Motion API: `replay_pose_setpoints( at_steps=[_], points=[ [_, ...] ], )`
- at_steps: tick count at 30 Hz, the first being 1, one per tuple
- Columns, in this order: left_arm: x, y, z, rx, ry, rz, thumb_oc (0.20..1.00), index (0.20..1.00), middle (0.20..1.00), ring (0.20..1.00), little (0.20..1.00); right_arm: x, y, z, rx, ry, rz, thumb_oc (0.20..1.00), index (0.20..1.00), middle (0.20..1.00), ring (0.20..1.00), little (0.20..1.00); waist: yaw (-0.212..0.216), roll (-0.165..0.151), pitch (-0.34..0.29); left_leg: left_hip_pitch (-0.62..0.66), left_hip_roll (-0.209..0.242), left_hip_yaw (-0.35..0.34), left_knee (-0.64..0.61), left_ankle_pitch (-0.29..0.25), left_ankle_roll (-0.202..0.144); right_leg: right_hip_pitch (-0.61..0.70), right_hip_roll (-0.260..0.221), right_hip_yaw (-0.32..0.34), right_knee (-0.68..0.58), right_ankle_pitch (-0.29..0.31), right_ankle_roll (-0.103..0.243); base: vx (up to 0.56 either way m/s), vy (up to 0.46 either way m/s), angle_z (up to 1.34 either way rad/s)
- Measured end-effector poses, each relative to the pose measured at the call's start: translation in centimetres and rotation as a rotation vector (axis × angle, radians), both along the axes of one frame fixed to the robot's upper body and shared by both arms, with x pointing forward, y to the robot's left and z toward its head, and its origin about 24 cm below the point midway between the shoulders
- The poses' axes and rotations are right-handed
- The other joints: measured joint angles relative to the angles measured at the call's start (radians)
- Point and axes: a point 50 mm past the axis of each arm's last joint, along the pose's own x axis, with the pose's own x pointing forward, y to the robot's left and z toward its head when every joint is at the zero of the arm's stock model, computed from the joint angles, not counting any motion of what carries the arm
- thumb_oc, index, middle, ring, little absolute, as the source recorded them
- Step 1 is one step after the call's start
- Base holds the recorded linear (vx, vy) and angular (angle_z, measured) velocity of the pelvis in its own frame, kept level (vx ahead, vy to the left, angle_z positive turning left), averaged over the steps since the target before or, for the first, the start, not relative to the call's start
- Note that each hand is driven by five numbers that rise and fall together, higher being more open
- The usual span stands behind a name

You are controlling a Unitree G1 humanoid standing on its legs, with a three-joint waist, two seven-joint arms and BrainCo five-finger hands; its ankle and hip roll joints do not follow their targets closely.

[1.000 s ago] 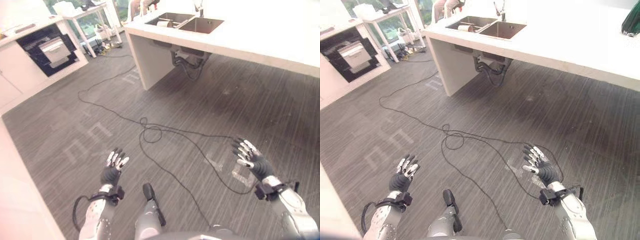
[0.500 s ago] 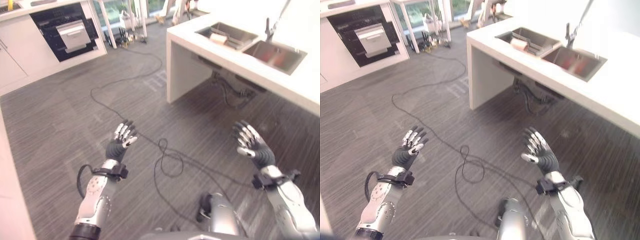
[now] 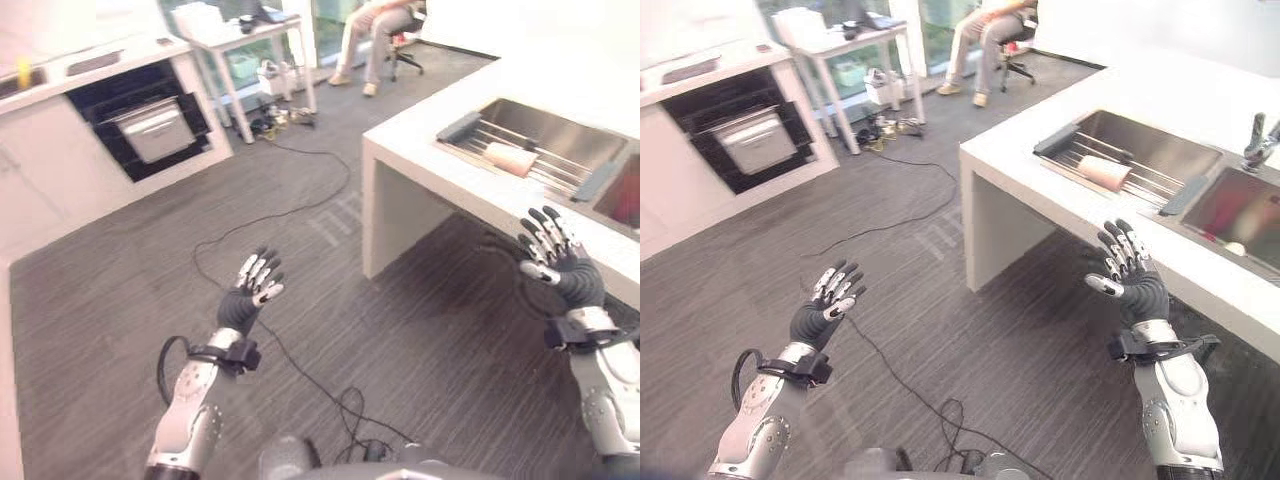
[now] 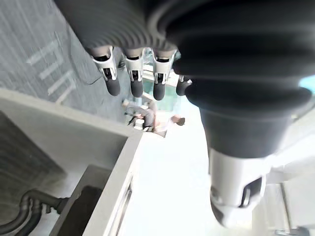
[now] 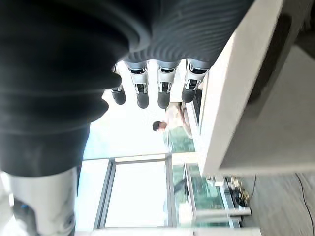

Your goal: Place the dishes in the dishwasher.

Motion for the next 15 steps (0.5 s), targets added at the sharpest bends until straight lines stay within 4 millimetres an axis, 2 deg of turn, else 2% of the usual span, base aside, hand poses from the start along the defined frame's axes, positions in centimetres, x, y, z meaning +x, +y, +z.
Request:
replay_pose_setpoints(
  at_steps=[1,2,3,4,5,6,7,8,9,10,11,12,13,14,15],
  points=[
    [0.0,0.1,-0.3,0.007,0.012,0.001,1.0,1.0,1.0,1.0,1.0,0.1,0.0,0.3,-0.012,-0.006,0.005,1.0,1.0,1.0,1.0,1.0,-0.004,0.009,0.0,-0.009,0.026,0.013,-0.144,-0.02,0.036,0.031,0.015,0.01,-0.034,-0.001,0.029,0.28,0.232,-1.07],
    [-0.3,0.3,-0.5,0.019,0.025,0.008,1.0,1.0,1.0,1.0,1.0,0.4,0.4,0.9,-0.038,-0.017,0.031,1.0,1.0,1.0,1.0,1.0,-0.013,0.013,0.003,0.03,0.042,0.048,-0.461,-0.036,0.073,0.08,0.032,0.037,-0.081,-0.01,0.044,0.41,0.34,-0.98],
    [-0.3,0.3,-0.5,0.021,0.025,0.015,1.0,1.0,1.0,1.0,1.0,0.3,0.4,1.3,-0.051,-0.035,0.039,1.0,1.0,1.0,1.0,1.0,-0.033,0.032,0.002,0.034,0.043,0.028,-0.671,-0.027,0.076,0.113,0.046,0.06,-0.096,-0.026,0.071,0.43,0.351,-1.03],
    [-0.2,0.1,-0.6,0.02,0.024,0.013,1.0,1.0,1.0,1.0,1.0,-0.1,0.4,1.1,-0.052,-0.025,0.04,1.0,1.0,1.0,1.0,1.0,-0.048,0.019,0.006,0.073,-0.028,-0.039,-0.859,0.001,0.079,0.154,0.023,0.083,-0.1,-0.044,0.109,0.49,0.39,-0.97],
    [-0.3,0.1,-0.9,0.023,0.022,0.017,1.0,1.0,1.0,1.0,1.0,-0.4,0.4,1.3,-0.063,-0.028,0.047,1.0,1.0,1.0,1.0,1.0,-0.04,0.028,0.001,0.099,-0.085,-0.186,-0.988,0.033,0.08,0.167,0.008,0.129,-0.099,-0.046,0.14,0.4,0.343,-1.5],
    [-0.3,0.2,-0.9,0.021,0.01,0.026,1.0,1.0,1.0,1.0,1.0,-0.4,0.5,2.1,-0.085,-0.052,0.059,1.0,1.0,1.0,1.0,1.0,-0.012,0.044,-0.002,0.12,-0.114,-0.249,-1.037,0.034,0.111,0.178,-0.005,0.198,-0.105,-0.057,0.162,0.38,0.358,-1.66],
    [-0.3,0.1,-0.8,0.015,-0.004,0.03,1.0,1.0,1.0,1.0,1.0,-0.5,0.6,2.5,-0.098,-0.062,0.068,1.0,1.0,1.0,1.0,1.0,-0.008,0.063,-0.005,0.155,-0.122,-0.243,-1.039,0.079,0.189,0.214,-0.006,0.232,-0.102,-0.075,0.191,0.41,0.411,-1.33],
    [0.0,0.0,-0.7,0.027,-0.01,0.019,1.0,1.0,1.0,1.0,1.0,-0.4,0.7,2.4,-0.088,-0.061,0.065,1.0,1.0,1.0,1.0,1.0,-0.026,0.035,-0.004,0.195,-0.127,-0.155,-1.017,0.145,0.24,0.242,-0.05,0.21,-0.062,-0.074,0.21,0.37,0.4,-0.8],
    [0.5,-0.2,0.1,0.037,-0.054,-0.007,1.0,1.0,1.0,1.0,1.0,-0.4,1.0,3.2,-0.085,-0.096,0.067,1.0,1.0,1.0,1.0,1.0,-0.027,0.039,-0.003,0.254,-0.146,-0.126,-1.007,0.181,0.26,0.193,-0.106,0.157,0.128,-0.072,0.237,0.38,0.447,-0.55],
    [0.7,-0.2,0.6,0.04,-0.079,-0.008,1.0,1.0,1.0,1.0,1.0,-0.4,1.1,3.4,-0.078,-0.11,0.067,1.0,1.0,1.0,1.0,1.0,-0.026,0.043,-0.002,0.276,-0.159,-0.123,-1.008,0.173,0.24,0.162,-0.135,0.151,0.184,-0.111,0.231,0.33,0.401,-0.35],
    [1.7,-0.4,1.9,0.047,-0.139,-0.023,1.0,1.0,1.0,1.0,1.0,-1.1,1.2,3.9,-0.073,-0.136,0.057,1.0,1.0,1.0,1.0,1.0,-0.041,0.035,-0.007,0.3,-0.196,-0.124,-1.013,0.148,0.217,0.133,-0.15,0.153,0.137,-0.13,0.233,0.37,0.441,0.13],
    [2.8,-0.4,3.3,0.074,-0.196,-0.036,1.0,1.0,1.0,1.0,1.0,-1.7,1.4,4.1,-0.054,-0.158,0.048,1.0,1.0,1.0,1.0,1.0,-0.048,0.037,-0.007,0.304,-0.227,-0.142,-1.014,0.132,0.228,0.091,-0.164,0.151,0.096,-0.124,0.227,0.34,0.374,0.51],
    [3.8,-0.7,4.5,0.084,-0.248,-0.046,1.0,1.0,1.0,1.0,1.0,-1.8,1.5,3.9,-0.039,-0.158,0.042,1.0,1.0,1.0,1.0,1.0,-0.066,0.045,-0.003,0.322,-0.248,-0.148,-1.02,0.117,0.242,0.023,-0.174,0.126,0.112,-0.112,0.217,0.34,0.372,0.47],
    [4.2,-0.9,5.2,0.097,-0.277,-0.056,1.0,1.0,1.0,1.0,1.0,-2.0,1.8,3.4,-0.004,-0.15,0.03,1.0,1.0,1.0,1.0,1.0,-0.065,0.047,-0.003,0.343,-0.259,-0.149,-1.017,0.102,0.24,-0.031,-0.172,0.126,0.154,-0.083,0.24,0.32,0.341,0.31],
    [4.1,-1.0,5.3,0.097,-0.28,-0.059,1.0,1.0,1.0,1.0,1.0,-2.2,2.0,2.7,0.022,-0.129,0.027,1.0,1.0,1.0,1.0,1.0,-0.057,0.058,-0.004,0.377,-0.259,-0.149,-1.019,0.084,0.233,-0.072,-0.186,0.129,0.272,-0.028,0.229,0.28,0.286,0.12]
  ],
)
